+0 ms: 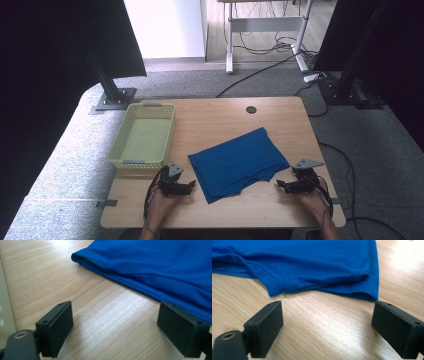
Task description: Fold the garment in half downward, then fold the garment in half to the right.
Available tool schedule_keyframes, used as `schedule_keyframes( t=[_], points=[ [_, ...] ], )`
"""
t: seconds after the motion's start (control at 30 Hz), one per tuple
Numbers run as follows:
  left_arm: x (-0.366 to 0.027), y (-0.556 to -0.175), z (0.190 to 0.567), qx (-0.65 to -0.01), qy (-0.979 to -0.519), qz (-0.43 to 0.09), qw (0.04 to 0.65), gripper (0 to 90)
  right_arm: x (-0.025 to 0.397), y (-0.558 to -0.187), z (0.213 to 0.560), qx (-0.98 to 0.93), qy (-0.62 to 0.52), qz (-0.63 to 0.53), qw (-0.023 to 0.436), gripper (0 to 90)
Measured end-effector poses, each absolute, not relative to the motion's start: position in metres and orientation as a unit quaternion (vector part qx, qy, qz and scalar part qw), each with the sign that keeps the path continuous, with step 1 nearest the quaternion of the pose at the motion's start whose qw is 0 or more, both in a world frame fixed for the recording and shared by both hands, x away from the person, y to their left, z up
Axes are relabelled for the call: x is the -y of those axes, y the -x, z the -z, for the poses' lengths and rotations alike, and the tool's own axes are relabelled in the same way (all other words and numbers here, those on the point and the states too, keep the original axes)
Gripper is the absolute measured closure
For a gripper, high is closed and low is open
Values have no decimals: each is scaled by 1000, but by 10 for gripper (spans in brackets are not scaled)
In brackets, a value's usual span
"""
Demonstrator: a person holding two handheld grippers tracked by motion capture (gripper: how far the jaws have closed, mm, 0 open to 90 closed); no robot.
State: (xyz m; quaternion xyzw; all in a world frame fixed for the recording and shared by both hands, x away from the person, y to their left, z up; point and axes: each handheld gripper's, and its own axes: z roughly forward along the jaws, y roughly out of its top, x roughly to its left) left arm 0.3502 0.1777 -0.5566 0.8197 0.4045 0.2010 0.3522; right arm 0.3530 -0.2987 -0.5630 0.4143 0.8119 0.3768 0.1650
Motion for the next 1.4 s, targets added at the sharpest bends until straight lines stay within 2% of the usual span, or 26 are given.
schedule_keyframes(
  t=[0.67, 0.97, 1.4],
  points=[
    [-178, -353, 557, -416, -820, -192, 344, 40, 295, -352, 564, -818, -409, -364, 175, 79],
    [-176, -351, 557, -412, -816, -211, 346, 77, 295, -352, 563, -818, -409, -364, 174, 79],
    [-175, -354, 551, -416, -808, -205, 362, 95, 295, -353, 564, -818, -409, -364, 175, 79]
  ],
)
